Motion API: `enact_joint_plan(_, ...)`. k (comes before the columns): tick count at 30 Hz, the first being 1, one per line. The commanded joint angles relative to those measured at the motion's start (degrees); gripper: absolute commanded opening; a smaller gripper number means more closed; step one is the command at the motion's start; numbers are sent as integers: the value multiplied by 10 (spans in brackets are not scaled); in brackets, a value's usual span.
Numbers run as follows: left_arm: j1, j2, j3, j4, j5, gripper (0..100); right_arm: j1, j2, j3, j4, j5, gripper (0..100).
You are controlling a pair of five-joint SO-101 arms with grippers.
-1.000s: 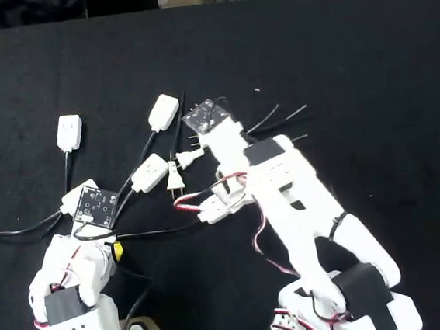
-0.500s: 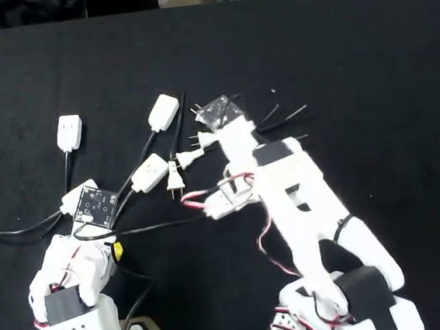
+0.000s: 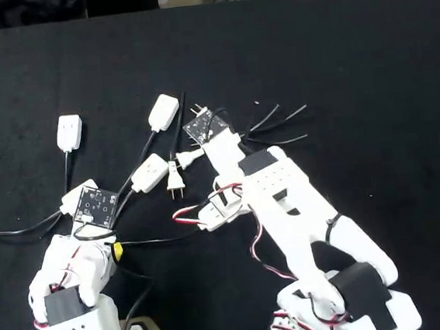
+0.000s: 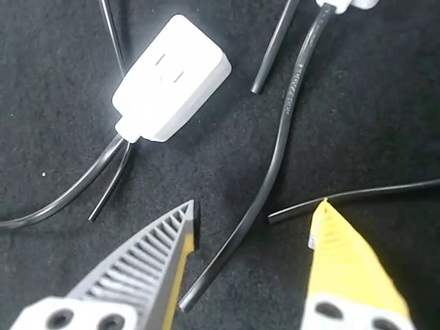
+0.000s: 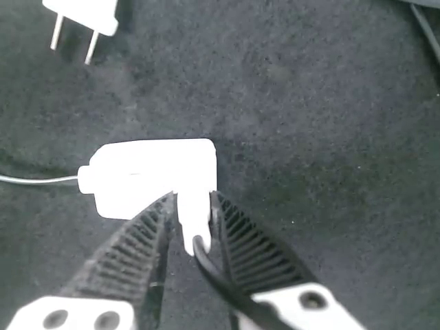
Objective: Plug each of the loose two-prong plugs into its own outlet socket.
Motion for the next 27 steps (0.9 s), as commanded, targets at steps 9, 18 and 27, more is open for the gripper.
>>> enact_joint_plan(9, -1, 0, 11, -12, -6, 267, -11, -11, -140, 178, -1, 335)
enact_joint_plan(18, -1, -1, 7, -12, -3, 267, -8, -24, -308, 408, -1, 337)
enact_joint_plan(27, 93, 0, -29, -6, -2, 268, 3, -341, -278, 431, 32, 338)
